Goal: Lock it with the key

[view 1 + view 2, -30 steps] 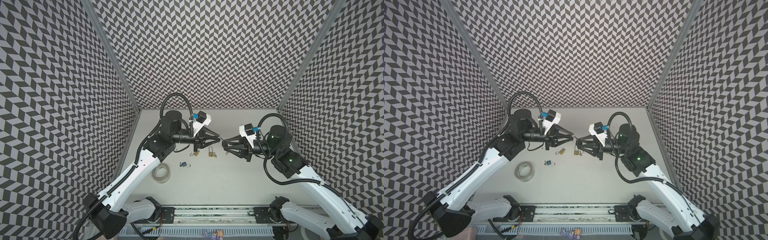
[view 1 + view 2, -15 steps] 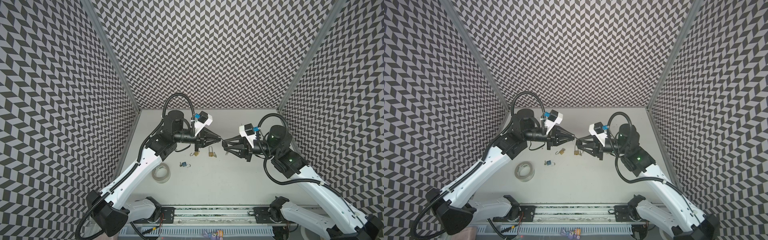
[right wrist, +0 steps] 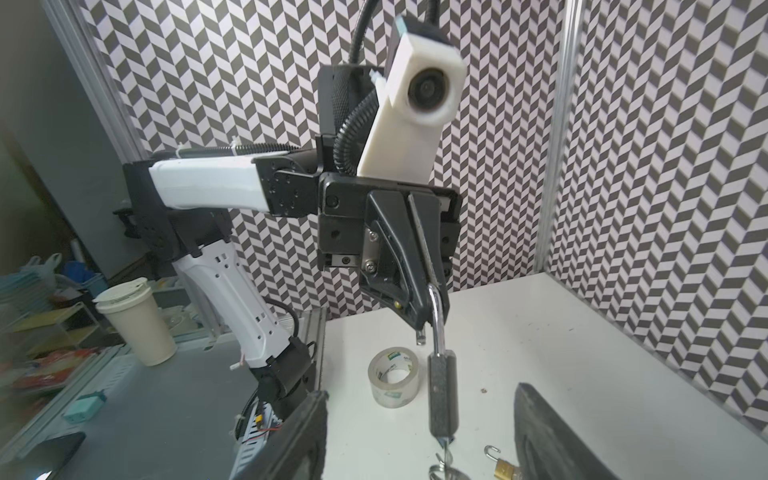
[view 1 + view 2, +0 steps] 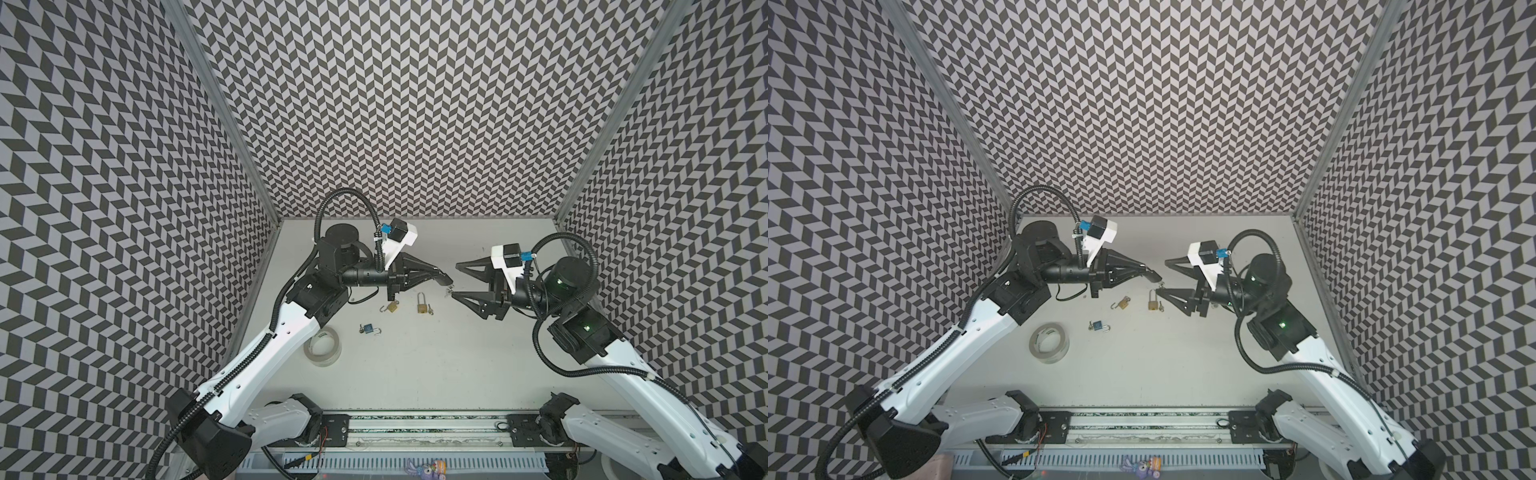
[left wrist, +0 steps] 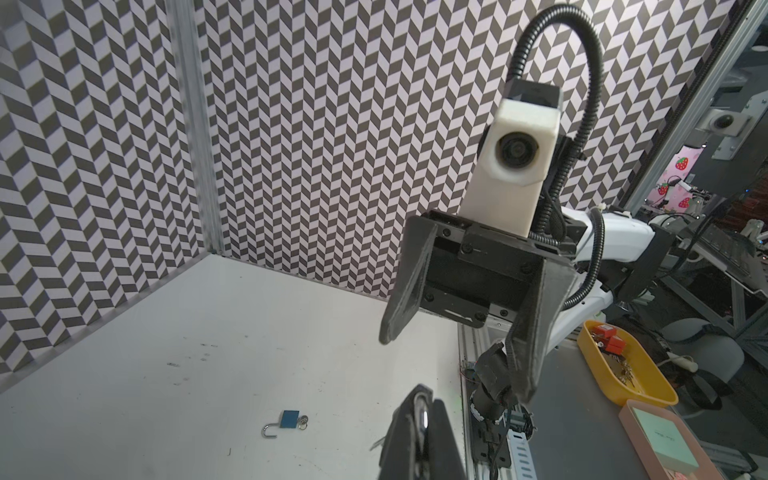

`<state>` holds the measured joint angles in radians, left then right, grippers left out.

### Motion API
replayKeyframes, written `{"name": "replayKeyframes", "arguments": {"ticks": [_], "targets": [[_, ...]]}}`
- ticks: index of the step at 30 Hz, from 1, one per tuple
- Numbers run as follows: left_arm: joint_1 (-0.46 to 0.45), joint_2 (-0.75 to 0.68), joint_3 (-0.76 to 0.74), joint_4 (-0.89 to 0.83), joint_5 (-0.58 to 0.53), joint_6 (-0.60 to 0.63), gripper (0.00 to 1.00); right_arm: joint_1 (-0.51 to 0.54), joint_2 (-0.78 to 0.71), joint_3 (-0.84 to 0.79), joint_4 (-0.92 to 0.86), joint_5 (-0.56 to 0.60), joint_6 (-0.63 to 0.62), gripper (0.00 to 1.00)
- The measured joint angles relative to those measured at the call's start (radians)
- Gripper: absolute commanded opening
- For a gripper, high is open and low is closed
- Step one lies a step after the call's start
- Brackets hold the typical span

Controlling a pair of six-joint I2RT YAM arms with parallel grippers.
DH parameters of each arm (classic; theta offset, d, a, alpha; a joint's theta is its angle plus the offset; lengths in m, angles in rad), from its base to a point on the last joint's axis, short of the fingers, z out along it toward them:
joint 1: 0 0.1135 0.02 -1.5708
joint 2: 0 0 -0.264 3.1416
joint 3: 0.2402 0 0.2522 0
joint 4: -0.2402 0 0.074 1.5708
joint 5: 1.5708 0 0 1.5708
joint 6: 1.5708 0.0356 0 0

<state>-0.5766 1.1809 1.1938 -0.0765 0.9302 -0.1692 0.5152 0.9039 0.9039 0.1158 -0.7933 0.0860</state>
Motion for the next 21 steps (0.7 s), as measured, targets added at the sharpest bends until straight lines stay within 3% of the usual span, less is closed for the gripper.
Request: {"name": "replayKeyframes", "arguments": {"ticks": [8,14,21], "targets": [[0.027,-0.037,-0.145,0.360,-0.011,-0.282,0.00,-0.025,0.042,-0.086,0.404,0.008,0.276,0.59],[0.027,-0.039,-0.186,0.561,-0.021,-0.442,0.00,-0.026,0.113,-0.060,0.541,-0.040,0.344,0.63],[0.020,-0.045,-0.186,0.662,-0.030,-0.509,0.00,-0.011,0.177,0.006,0.603,-0.101,0.355,0.67]]}}
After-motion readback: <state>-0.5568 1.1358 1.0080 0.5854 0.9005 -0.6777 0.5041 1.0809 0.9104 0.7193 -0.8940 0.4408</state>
